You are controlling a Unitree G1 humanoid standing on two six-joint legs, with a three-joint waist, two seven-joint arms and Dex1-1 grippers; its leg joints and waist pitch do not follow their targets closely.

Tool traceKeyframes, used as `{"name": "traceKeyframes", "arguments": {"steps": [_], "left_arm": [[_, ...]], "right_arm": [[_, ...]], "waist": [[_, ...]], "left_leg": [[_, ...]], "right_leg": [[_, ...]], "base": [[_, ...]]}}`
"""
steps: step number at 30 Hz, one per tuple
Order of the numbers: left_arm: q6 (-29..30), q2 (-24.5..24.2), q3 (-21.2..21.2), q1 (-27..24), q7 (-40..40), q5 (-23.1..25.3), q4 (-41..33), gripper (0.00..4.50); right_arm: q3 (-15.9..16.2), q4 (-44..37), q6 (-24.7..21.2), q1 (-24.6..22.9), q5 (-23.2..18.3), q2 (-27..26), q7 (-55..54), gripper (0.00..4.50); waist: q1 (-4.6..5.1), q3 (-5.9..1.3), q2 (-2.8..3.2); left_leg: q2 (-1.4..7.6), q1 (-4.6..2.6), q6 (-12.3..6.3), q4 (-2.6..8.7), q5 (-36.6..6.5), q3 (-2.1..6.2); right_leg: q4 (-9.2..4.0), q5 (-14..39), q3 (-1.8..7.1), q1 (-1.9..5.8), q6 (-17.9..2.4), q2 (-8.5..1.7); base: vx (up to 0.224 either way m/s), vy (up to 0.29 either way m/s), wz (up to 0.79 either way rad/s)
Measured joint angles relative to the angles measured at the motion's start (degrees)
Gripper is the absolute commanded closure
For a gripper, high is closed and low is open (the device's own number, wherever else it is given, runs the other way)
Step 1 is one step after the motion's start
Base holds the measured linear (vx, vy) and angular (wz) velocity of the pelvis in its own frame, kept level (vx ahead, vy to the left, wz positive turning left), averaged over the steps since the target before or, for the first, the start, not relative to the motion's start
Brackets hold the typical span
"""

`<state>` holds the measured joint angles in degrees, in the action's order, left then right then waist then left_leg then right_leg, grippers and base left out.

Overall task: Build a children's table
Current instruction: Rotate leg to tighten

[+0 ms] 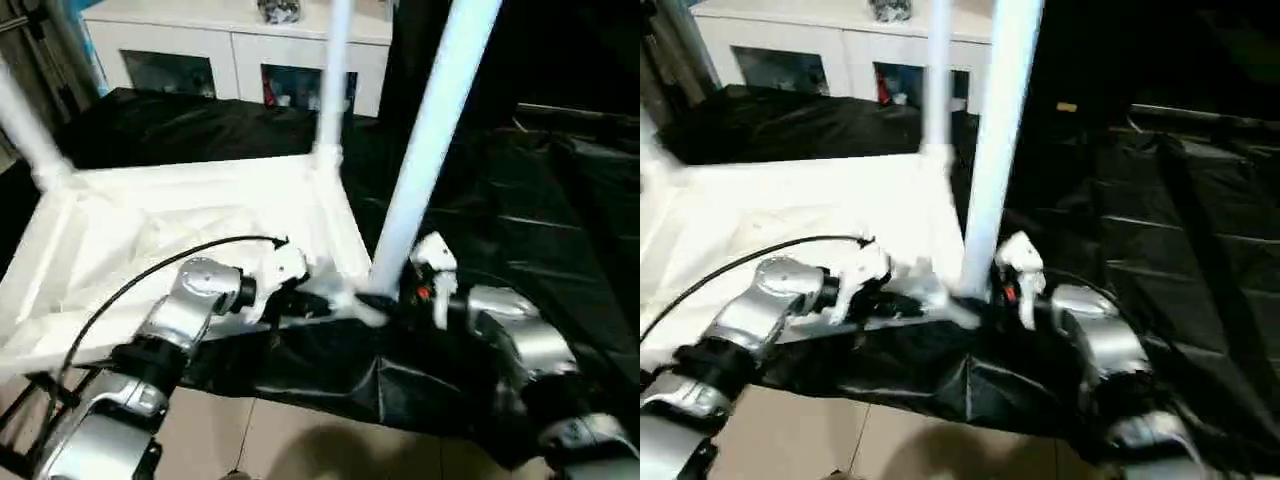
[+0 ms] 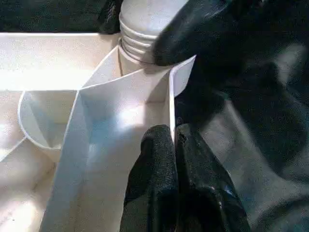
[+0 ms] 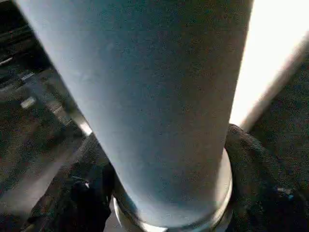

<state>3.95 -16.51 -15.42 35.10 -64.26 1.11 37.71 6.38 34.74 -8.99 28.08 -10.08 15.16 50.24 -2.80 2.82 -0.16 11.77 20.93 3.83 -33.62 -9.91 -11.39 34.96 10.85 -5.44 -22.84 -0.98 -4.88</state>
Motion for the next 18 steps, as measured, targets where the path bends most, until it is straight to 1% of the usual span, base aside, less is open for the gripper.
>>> {"name": "traceKeyframes", "arguments": {"steps": [4, 6, 9, 10, 12, 14, 15, 18], "left_arm": [[1.13, 2.03, 0.96, 1.62, 5.63, 0.99, 2.45, 4.5], [1.75, 3.65, 1.33, 3.36, 9.34, 1.5, 4.74, 4.5], [2.14, 5.42, 1.59, 4.55, 12.66, 2.24, 6.33, 4.5], [2.14, 5.52, 1.66, 4.62, 12.92, 2.36, 6.36, 4.5], [2.13, 5.61, 1.74, 4.74, 13.18, 2.41, 6.4, 4.5], [2.13, 5.69, 1.76, 4.83, 13.26, 2.52, 6.42, 4.5], [2.11, 5.7, 1.76, 4.83, 13.18, 2.53, 6.42, 4.5], [2.0, 5.52, 1.88, 4.81, 12.52, 2.53, 6.41, 4.5]], "right_arm": [[-1.99, 5.48, 0.86, 3.51, 0.72, -4.05, -9.96, 1.74], [-3.61, 8.88, 1.23, 5.87, 0.86, -7.0, -15.87, 1.74], [-4.73, 11.94, 2.55, 7.78, 1.25, -8.54, -21.01, 1.74], [-4.85, 12.43, 3.11, 7.97, 1.26, -8.76, -21.43, 1.39], [-5.03, 13.22, 3.83, 8.31, 1.36, -8.99, -21.59, 1.05], [-5.05, 13.66, 4.52, 8.58, 1.78, -9.33, -21.55, 0.99], [-5.11, 13.85, 4.61, 8.68, 1.78, -9.32, -21.4, 0.7], [-5.23, 13.94, 4.94, 8.62, 1.97, -9.08, -19.27, 0.62]], "waist": [[0.59, 0.0, 0.0], [0.72, 0.0, 0.0], [0.77, 0.0, 0.0], [0.72, 0.0, 0.0], [0.62, -0.01, 0.02], [0.59, -0.01, 0.02], [0.6, -0.01, 0.01], [0.61, -0.01, 0.0]], "left_leg": [[0.0, -0.03, 0.01, -0.02, 0.01, 0.02], [0.0, 0.02, 0.01, -0.03, 0.01, 0.02], [-0.02, 0.04, 0.01, -0.04, 0.01, 0.02], [-0.02, 0.05, 0.01, -0.03, 0.01, 0.02], [-0.01, 0.05, 0.01, 0.0, 0.01, 0.02], [-0.01, 0.09, 0.0, -0.01, 0.01, 0.02], [-0.01, 0.1, 0.0, -0.01, 0.01, 0.02], [-0.01, 0.1, 0.0, -0.03, 0.01, 0.01]], "right_leg": [[0.05, -0.03, -0.01, 0.0, 0.01, 0.0], [0.04, -0.03, -0.01, -0.02, 0.01, 0.0], [0.01, -0.05, 0.0, 0.0, -0.02, -0.01], [0.02, -0.19, 0.0, 0.0, -0.25, -0.01], [0.03, -0.2, 0.0, 0.0, -0.28, -0.01], [0.02, -0.19, -0.01, -0.02, -0.26, 0.0], [0.02, -0.19, -0.01, -0.02, -0.26, -0.01], [0.01, -0.19, -0.01, -0.03, -0.26, -0.01]], "base": [[0.0, 0.0, 0.0], [0.0, 0.0, 0.0], [0.0, 0.0, 0.0], [0.0, 0.0, 0.0], [0.0, 0.0, 0.0], [0.0, 0.0, 0.0], [0.0, 0.0, 0.0], [0.0, 0.0, 0.0]]}}
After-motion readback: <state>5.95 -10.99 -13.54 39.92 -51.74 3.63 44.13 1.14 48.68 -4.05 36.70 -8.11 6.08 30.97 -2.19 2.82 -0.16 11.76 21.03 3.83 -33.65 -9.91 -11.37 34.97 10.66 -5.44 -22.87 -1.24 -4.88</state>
